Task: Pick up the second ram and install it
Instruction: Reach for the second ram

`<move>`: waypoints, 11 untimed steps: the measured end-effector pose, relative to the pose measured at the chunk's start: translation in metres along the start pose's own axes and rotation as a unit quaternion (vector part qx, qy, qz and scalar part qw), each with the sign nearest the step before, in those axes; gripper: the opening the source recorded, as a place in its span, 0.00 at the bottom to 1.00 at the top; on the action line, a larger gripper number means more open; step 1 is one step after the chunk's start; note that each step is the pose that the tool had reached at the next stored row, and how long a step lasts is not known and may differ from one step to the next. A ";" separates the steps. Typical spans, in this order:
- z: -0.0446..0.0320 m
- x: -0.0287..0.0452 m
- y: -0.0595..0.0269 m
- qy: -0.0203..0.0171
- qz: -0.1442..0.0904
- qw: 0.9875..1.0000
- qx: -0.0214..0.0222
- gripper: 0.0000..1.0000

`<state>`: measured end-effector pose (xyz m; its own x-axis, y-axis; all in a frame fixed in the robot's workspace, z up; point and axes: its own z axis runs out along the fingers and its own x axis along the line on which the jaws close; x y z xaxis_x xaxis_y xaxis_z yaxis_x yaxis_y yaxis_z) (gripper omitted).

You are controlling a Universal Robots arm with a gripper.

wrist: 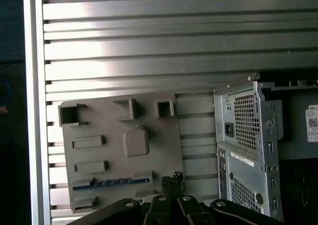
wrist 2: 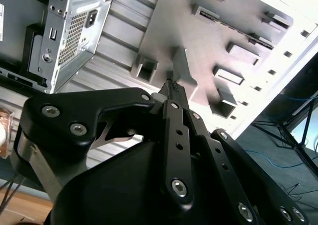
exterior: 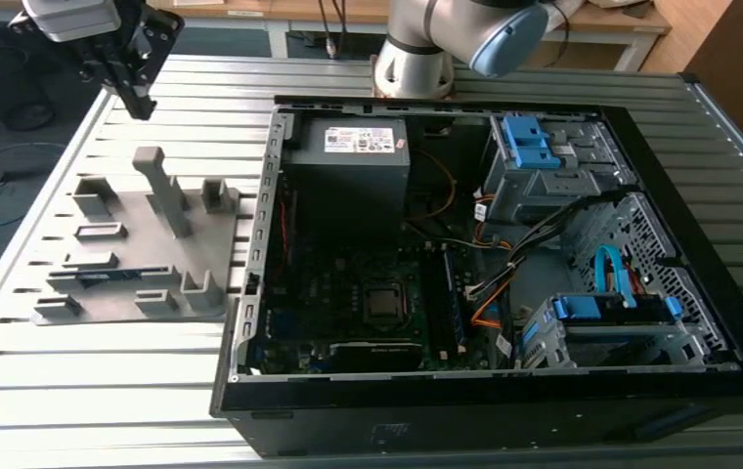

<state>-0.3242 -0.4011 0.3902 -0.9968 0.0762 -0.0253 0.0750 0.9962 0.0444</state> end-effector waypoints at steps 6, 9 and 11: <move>0.0002 0.0088 -0.0054 0.000 0.000 1.000 0.000 0.10; 0.0004 0.0127 -0.0085 0.000 0.000 1.000 0.000 0.10; 0.0005 0.0148 -0.0104 0.000 0.000 1.000 0.000 0.10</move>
<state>-0.3397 -0.4104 0.3888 -0.9968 0.0763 -0.0252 0.0751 0.9962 0.0444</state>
